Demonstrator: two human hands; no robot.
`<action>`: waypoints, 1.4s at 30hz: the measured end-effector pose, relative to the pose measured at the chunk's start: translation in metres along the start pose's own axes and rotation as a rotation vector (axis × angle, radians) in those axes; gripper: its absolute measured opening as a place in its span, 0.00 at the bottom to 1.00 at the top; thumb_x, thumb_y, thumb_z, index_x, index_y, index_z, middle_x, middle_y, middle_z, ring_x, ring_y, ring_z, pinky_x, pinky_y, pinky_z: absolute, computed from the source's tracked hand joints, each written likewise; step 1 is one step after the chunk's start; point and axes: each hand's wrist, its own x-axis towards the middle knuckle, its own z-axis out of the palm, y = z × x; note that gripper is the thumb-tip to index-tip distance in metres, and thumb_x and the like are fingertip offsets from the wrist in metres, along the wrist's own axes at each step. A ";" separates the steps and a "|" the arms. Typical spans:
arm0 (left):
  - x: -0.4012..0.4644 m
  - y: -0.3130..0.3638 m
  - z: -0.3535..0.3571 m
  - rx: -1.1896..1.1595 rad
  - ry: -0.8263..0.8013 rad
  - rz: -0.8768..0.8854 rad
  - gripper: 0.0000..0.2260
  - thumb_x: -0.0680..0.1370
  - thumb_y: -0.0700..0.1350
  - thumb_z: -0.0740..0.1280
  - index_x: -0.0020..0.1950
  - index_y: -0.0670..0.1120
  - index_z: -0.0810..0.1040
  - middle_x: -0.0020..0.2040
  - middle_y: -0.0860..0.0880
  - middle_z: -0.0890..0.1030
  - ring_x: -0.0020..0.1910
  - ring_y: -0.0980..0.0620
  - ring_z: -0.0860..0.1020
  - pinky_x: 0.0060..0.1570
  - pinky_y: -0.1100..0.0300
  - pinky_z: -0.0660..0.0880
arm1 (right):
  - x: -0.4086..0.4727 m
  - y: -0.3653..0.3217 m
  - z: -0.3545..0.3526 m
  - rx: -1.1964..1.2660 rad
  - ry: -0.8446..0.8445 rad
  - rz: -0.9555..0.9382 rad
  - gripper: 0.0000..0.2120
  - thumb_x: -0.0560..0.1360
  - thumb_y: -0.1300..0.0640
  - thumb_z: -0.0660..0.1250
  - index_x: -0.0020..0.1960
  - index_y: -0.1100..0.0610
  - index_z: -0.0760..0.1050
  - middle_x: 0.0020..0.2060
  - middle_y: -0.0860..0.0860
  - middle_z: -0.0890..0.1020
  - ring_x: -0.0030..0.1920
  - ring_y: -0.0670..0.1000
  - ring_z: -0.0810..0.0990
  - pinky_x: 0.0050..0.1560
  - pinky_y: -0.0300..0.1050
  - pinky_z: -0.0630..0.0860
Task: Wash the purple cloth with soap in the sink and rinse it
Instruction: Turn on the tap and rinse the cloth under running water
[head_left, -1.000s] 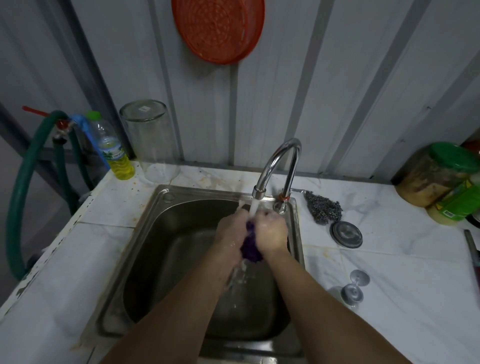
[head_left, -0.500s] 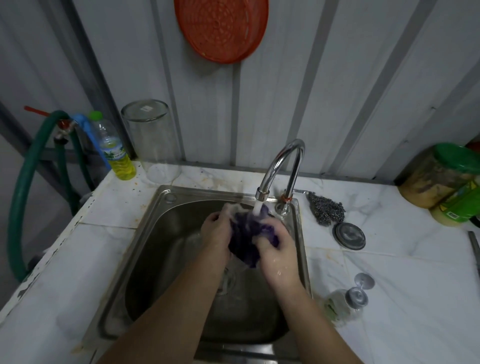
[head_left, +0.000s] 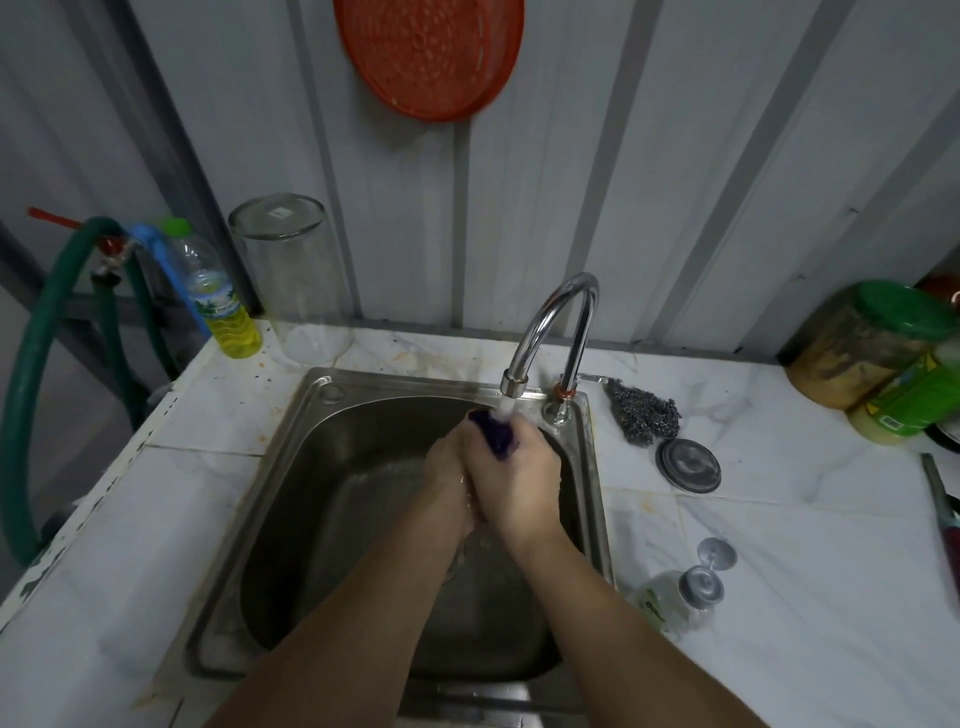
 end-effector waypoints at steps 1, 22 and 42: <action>-0.001 0.001 0.004 0.059 0.009 0.026 0.13 0.79 0.51 0.67 0.50 0.43 0.84 0.43 0.39 0.86 0.43 0.40 0.86 0.39 0.50 0.80 | 0.011 0.003 0.000 0.064 -0.010 0.119 0.06 0.72 0.43 0.70 0.45 0.44 0.81 0.38 0.42 0.84 0.40 0.42 0.84 0.41 0.33 0.79; -0.002 0.015 -0.002 0.144 0.044 0.019 0.29 0.74 0.70 0.65 0.57 0.45 0.83 0.50 0.40 0.88 0.51 0.37 0.85 0.56 0.40 0.81 | -0.014 0.010 -0.022 0.210 0.103 -0.042 0.15 0.73 0.62 0.69 0.46 0.40 0.81 0.50 0.43 0.82 0.55 0.38 0.80 0.58 0.29 0.75; -0.006 0.008 0.009 0.159 -0.046 0.042 0.08 0.74 0.47 0.70 0.43 0.43 0.83 0.41 0.41 0.84 0.42 0.44 0.84 0.46 0.50 0.82 | 0.015 0.012 -0.002 -0.067 0.050 0.007 0.13 0.75 0.49 0.66 0.33 0.50 0.74 0.32 0.47 0.78 0.34 0.44 0.77 0.35 0.34 0.72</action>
